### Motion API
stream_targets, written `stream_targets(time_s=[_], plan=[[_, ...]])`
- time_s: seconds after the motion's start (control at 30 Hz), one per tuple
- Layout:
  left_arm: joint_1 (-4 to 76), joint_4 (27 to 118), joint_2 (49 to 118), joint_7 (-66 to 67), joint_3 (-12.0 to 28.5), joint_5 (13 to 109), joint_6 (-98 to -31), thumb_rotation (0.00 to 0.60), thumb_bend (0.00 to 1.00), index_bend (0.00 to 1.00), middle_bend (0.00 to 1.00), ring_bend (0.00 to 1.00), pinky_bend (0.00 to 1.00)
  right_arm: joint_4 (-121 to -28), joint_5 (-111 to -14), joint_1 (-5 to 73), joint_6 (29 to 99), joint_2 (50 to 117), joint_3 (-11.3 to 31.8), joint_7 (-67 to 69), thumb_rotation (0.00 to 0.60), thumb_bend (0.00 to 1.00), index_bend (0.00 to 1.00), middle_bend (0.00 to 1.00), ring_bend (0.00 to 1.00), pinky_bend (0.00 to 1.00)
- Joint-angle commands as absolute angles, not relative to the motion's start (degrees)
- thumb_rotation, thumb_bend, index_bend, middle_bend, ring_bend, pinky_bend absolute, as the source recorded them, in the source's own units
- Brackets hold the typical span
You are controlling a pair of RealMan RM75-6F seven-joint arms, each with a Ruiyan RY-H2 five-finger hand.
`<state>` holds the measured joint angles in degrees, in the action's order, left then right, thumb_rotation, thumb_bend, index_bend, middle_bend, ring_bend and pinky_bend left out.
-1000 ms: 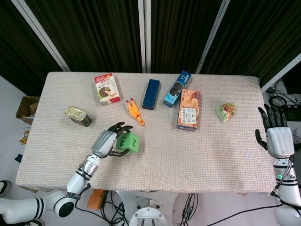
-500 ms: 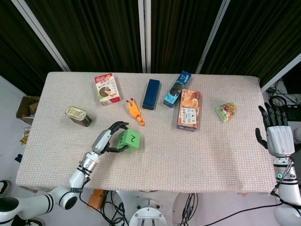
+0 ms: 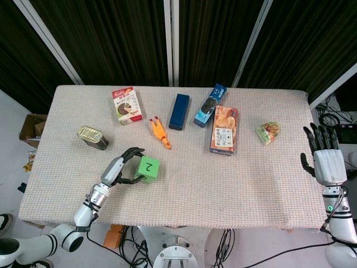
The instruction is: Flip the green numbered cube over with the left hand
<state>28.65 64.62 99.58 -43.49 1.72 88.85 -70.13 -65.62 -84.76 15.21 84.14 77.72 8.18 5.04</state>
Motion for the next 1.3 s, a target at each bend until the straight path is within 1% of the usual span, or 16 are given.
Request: stream_targets(time_s=[0.03, 0.1, 0.23, 0.27, 0.3, 0.37, 0.5, 0.63, 0.77, 0.83, 0.9, 1.0, 1.07, 1.17, 1.3], plan=[[28.2, 64.5, 99.0, -43.9, 1.3, 88.9, -70.5, 0.6, 0.31, 0.15, 0.42, 0.1, 0.18, -66.0, -84.7, 15.2, 83.8, 77.7, 8.1, 4.6, 0.6, 0.39, 0.0, 0.0, 0.0, 0.0], [27.9, 64.7, 98.4, -44.3, 0.8, 89.3, -70.8, 0.6, 0.3, 0.15, 0.35, 0.1, 0.18, -66.3, -84.7, 15.3, 83.7, 77.6, 8.1, 4.2, 0.6, 0.39, 0.0, 0.0, 0.0, 0.0], [27.6, 64.8, 97.3, -43.4, -0.2, 91.0, -72.1, 0.6, 0.3, 0.12, 0.12, 0.09, 0.18, -67.1, -84.9, 15.4, 84.0, 77.5, 8.3, 3.6, 0.6, 0.4, 0.0, 0.0, 0.0, 0.0], [27.6, 64.8, 97.1, -42.9, -0.4, 91.3, -72.2, 0.6, 0.3, 0.11, 0.08, 0.09, 0.19, -67.2, -84.9, 15.4, 84.0, 77.5, 8.3, 3.5, 0.6, 0.4, 0.0, 0.0, 0.0, 0.0], [27.6, 64.8, 96.9, -42.2, -0.7, 91.6, -72.4, 0.6, 0.3, 0.09, 0.04, 0.08, 0.19, -67.3, -85.0, 15.5, 84.1, 77.5, 8.4, 3.3, 0.6, 0.4, 0.0, 0.0, 0.0, 0.0], [27.5, 64.5, 96.4, -40.5, -1.4, 92.4, -72.5, 0.6, 0.3, 0.07, 0.01, 0.06, 0.19, -67.5, -85.0, 15.4, 84.3, 77.4, 8.4, 3.1, 0.6, 0.4, 0.0, 0.0, 0.0, 0.0], [27.1, 64.1, 95.9, -38.1, -2.4, 93.1, -72.6, 0.6, 0.29, 0.05, 0.0, 0.03, 0.18, -68.0, -85.2, 15.3, 84.8, 77.1, 8.5, 2.9, 0.6, 0.4, 0.0, 0.0, 0.0, 0.0], [26.7, 64.4, 95.3, -35.5, -2.7, 94.3, -74.6, 0.6, 0.29, 0.04, 0.0, 0.03, 0.18, -68.8, -85.4, 14.8, 86.3, 76.4, 8.9, 3.1, 0.6, 0.41, 0.0, 0.0, 0.0, 0.0], [27.9, 68.0, 92.9, -26.2, -1.6, 96.7, -76.9, 0.6, 0.27, 0.04, 0.0, 0.02, 0.18, -70.0, -85.6, 14.0, 88.6, 74.6, 9.7, 3.3, 0.6, 0.43, 0.0, 0.0, 0.0, 0.0], [28.9, 72.4, 90.3, -19.7, -1.4, 96.9, -74.9, 0.6, 0.27, 0.04, 0.0, 0.02, 0.18, -71.1, -85.4, 13.7, 89.6, 73.5, 10.6, 3.5, 0.6, 0.43, 0.0, 0.0, 0.0, 0.0], [30.2, 79.9, 86.2, -10.6, -1.2, 95.3, -70.4, 0.6, 0.23, 0.04, 0.0, 0.01, 0.17, -73.0, -84.9, 13.4, 90.6, 71.9, 11.6, 3.8, 0.6, 0.43, 0.0, 0.0, 0.0, 0.0], [31.2, 89.8, 82.2, 1.8, 0.1, 90.6, -65.1, 0.6, 0.18, 0.04, 0.03, 0.0, 0.17, -75.4, -84.9, 12.9, 91.6, 69.9, 12.2, 3.7, 0.6, 0.43, 0.0, 0.0, 0.0, 0.0], [31.9, 94.0, 81.0, 9.3, 1.4, 86.3, -62.1, 0.6, 0.17, 0.04, 0.05, 0.0, 0.17, -76.3, -85.0, 12.6, 92.0, 69.2, 12.3, 3.6, 0.6, 0.43, 0.0, 0.0, 0.0, 0.0], [33.2, 98.2, 80.3, 18.6, 2.8, 79.5, -58.4, 0.6, 0.17, 0.04, 0.05, 0.0, 0.17, -76.5, -85.1, 12.3, 91.6, 69.0, 11.8, 3.8, 0.6, 0.43, 0.0, 0.0, 0.0, 0.0], [34.9, 100.9, 80.7, 29.1, 3.8, 73.9, -56.9, 0.6, 0.17, 0.04, 0.08, 0.0, 0.17, -75.6, -84.9, 12.2, 90.8, 69.5, 11.2, 4.1, 0.6, 0.43, 0.0, 0.0, 0.0, 0.0]])
